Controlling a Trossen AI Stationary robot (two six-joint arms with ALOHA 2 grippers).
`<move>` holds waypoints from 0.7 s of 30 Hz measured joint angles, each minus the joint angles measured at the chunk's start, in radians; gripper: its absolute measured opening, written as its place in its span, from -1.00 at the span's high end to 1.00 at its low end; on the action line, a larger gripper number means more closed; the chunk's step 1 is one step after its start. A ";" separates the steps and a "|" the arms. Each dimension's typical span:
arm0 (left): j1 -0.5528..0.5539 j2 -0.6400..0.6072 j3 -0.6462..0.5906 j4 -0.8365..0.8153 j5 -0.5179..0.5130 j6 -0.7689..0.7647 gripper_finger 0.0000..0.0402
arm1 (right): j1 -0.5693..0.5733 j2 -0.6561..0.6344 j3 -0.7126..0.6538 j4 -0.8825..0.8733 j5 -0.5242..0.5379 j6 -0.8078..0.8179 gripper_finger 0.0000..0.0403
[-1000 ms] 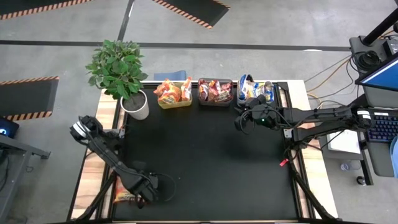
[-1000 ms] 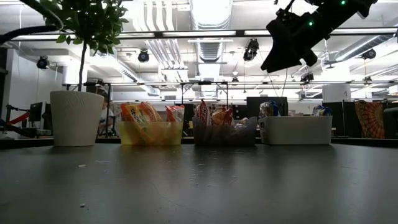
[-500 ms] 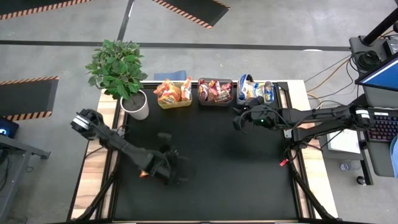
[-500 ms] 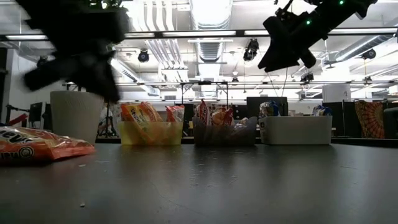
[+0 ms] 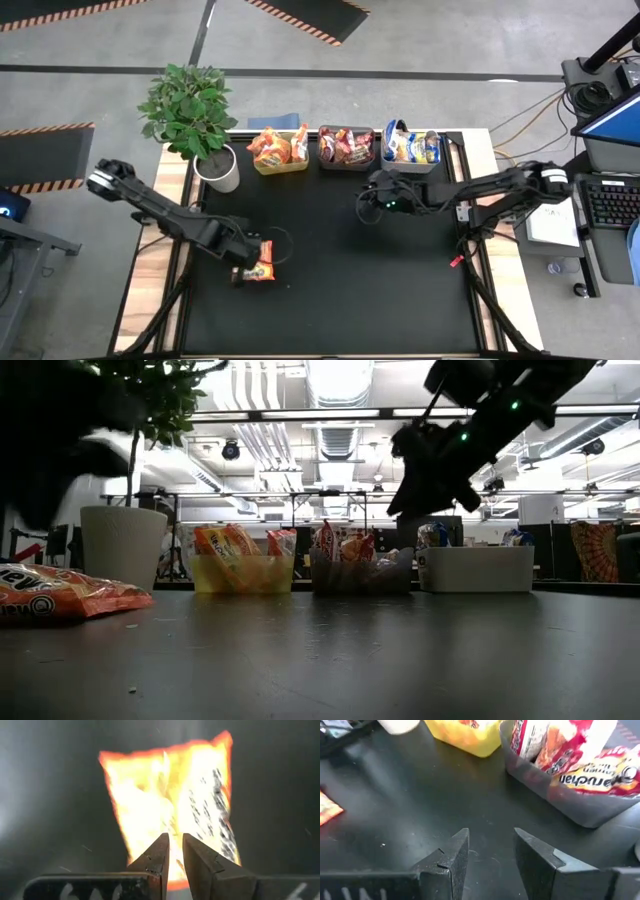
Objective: Sort Maruchan noodles
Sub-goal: Put the orange noodle pack into the yellow bin
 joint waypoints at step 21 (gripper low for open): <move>0.101 0.020 -0.140 0.563 -0.353 0.248 0.82 | 0.011 0.113 0.000 0.262 -0.210 0.139 0.17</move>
